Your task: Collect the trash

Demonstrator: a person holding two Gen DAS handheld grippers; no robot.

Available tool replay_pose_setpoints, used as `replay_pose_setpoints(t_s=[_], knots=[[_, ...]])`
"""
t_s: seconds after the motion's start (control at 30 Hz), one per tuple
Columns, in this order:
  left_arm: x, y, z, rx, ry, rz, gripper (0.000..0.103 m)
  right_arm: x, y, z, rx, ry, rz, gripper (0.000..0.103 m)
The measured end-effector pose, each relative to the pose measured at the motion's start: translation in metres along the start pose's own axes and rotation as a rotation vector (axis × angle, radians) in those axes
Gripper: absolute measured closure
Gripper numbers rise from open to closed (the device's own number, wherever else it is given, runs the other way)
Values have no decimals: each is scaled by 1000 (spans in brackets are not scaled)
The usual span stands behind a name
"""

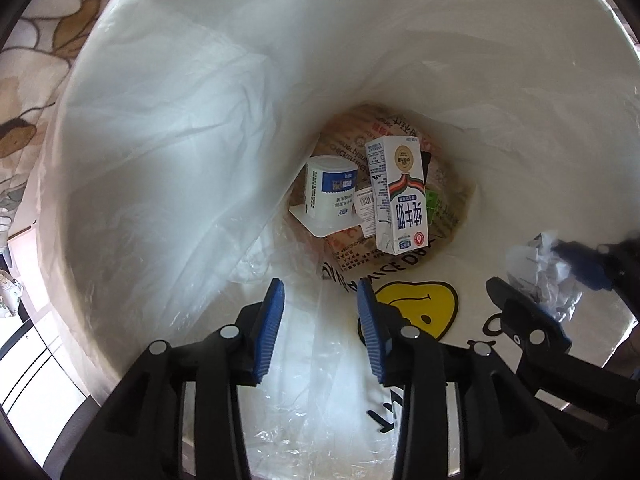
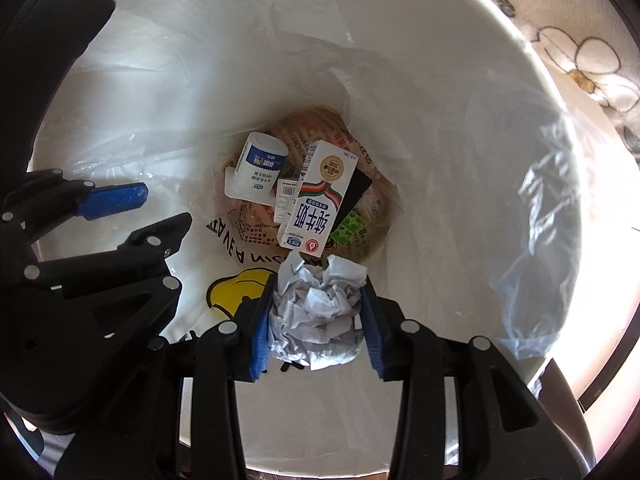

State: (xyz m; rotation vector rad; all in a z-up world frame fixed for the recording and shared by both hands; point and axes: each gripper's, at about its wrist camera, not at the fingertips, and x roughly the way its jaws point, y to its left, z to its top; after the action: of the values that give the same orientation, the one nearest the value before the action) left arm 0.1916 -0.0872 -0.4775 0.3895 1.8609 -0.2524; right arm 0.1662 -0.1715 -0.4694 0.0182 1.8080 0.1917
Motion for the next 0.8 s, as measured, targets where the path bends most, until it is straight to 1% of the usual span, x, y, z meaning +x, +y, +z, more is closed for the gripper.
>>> replay_pose_setpoints(t_s=[0.2, 0.37, 0.43, 0.47, 0.5, 0.6, 0.63, 0.67, 0.73, 0.77, 0.8], knots=[[-4, 0, -5, 0, -4, -4, 60, -1, 3, -2, -6, -5, -18, 62], [-17, 2, -12, 0, -32, -18, 55, -8, 1, -3, -4, -23, -15, 60], [-25, 5, -16, -6, -59, 5, 49, -12, 0, -5, -2, -30, -6, 60], [-30, 6, -19, -7, -77, 29, 44, -15, -1, -6, -3, -37, 5, 58], [-34, 8, -21, -7, -92, 44, 42, -17, -1, -6, -3, -45, 9, 56], [-44, 14, -25, -26, -110, 35, 42, -23, 1, -9, -1, -64, 20, 50], [-46, 17, -27, -32, -115, 31, 42, -25, 2, -10, -1, -68, 17, 46], [-49, 18, -29, -34, -119, 30, 42, -27, 2, -11, -3, -74, 8, 38], [-55, 21, -34, -36, -134, 34, 41, -32, 3, -15, -4, -91, -21, 30], [-58, 22, -37, -37, -145, 43, 38, -34, 2, -15, -3, -94, -19, 30], [-61, 22, -39, -35, -156, 45, 38, -35, 1, -17, 1, -95, -15, 30]])
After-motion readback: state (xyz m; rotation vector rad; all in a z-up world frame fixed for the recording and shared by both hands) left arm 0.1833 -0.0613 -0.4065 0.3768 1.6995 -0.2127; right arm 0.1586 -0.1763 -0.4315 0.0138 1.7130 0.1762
